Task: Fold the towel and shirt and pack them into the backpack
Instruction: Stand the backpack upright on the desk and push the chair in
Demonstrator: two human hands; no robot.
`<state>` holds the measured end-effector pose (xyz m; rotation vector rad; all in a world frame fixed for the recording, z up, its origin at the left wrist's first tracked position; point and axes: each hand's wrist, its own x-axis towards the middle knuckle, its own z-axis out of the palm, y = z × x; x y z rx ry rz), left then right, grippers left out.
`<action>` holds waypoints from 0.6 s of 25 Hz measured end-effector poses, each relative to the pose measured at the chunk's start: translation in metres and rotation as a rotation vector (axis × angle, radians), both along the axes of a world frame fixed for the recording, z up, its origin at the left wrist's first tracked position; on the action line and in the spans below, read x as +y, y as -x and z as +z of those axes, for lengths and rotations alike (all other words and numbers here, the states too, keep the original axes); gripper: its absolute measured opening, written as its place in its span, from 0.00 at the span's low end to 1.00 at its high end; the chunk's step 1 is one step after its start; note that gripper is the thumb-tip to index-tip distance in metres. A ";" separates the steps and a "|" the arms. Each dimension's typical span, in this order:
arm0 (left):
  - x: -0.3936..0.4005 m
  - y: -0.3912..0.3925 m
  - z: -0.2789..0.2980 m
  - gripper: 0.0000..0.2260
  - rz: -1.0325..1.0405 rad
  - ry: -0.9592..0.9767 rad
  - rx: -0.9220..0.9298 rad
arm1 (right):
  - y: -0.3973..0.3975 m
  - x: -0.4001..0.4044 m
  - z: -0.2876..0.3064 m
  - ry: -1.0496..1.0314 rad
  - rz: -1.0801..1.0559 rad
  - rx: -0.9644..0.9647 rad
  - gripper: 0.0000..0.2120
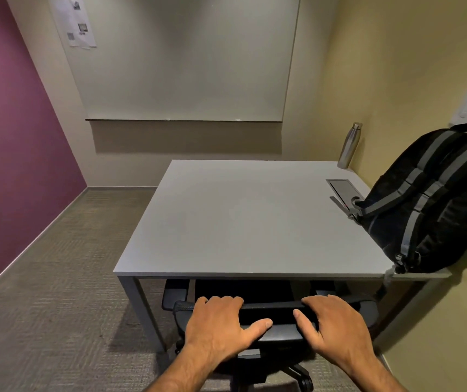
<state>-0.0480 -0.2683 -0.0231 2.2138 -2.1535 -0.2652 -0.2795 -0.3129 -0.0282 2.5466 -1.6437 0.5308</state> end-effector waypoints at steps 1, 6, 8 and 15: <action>-0.005 -0.004 0.001 0.43 -0.001 -0.008 0.004 | -0.004 -0.005 -0.001 -0.007 -0.001 -0.008 0.32; -0.032 -0.027 -0.002 0.44 -0.016 -0.026 0.014 | -0.024 -0.031 -0.004 -0.014 -0.007 -0.011 0.34; -0.042 -0.036 -0.003 0.43 -0.020 -0.023 0.026 | -0.031 -0.038 -0.004 -0.007 -0.011 -0.020 0.32; -0.068 -0.062 -0.005 0.43 -0.045 -0.046 0.057 | -0.053 -0.058 -0.005 -0.045 -0.044 -0.036 0.23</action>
